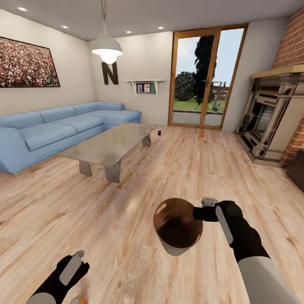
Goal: Put the three can of soda from the living room inside the tash can in the kitchen.
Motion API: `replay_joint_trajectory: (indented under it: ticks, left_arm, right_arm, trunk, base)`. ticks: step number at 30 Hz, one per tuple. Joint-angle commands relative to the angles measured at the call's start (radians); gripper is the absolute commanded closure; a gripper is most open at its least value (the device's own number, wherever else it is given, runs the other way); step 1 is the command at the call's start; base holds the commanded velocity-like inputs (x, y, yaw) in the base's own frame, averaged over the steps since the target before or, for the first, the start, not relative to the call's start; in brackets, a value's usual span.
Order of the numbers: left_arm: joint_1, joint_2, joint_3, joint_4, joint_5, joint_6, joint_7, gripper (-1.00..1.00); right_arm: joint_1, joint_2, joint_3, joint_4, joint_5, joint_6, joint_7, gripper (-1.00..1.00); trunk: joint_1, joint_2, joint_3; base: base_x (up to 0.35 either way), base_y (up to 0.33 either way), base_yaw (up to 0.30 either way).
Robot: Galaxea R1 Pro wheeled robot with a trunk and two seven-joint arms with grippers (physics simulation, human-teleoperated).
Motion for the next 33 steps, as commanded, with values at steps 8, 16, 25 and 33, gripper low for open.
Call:
replay_joint_trajectory:
  ticks: [8,16,25,33]
  left_arm:
    - [-0.048,0.007,-0.003,0.022,-0.019,0.113,-0.030,-1.00]
    - [-0.054,0.038,-0.002,0.054,-0.029,0.126,-0.111,-1.00]
    - [-0.056,0.063,-0.002,0.113,-0.118,0.117,-0.208,-1.00]
    - [-0.062,0.068,0.001,0.150,-0.126,0.117,-0.213,-1.00]
  right_arm:
    - [0.001,0.000,0.000,-0.009,-0.029,0.002,0.006,1.00]
    - [0.024,-0.003,-0.001,-0.078,-0.029,0.002,0.006,1.00]
    - [0.034,-0.003,-0.002,-0.109,-0.028,0.002,0.006,1.00]
    - [0.087,-0.004,-0.004,-0.226,-0.028,0.002,0.007,1.00]
  trunk:
    - [0.000,0.000,0.000]
    - [0.031,-0.056,-0.025]
    - [0.065,-0.119,-0.053]
    - [0.096,-0.175,-0.078]
  base:
    - [0.008,0.002,0.000]
    - [0.000,0.000,0.000]
    - [0.000,0.000,0.000]
    - [0.000,0.000,0.000]
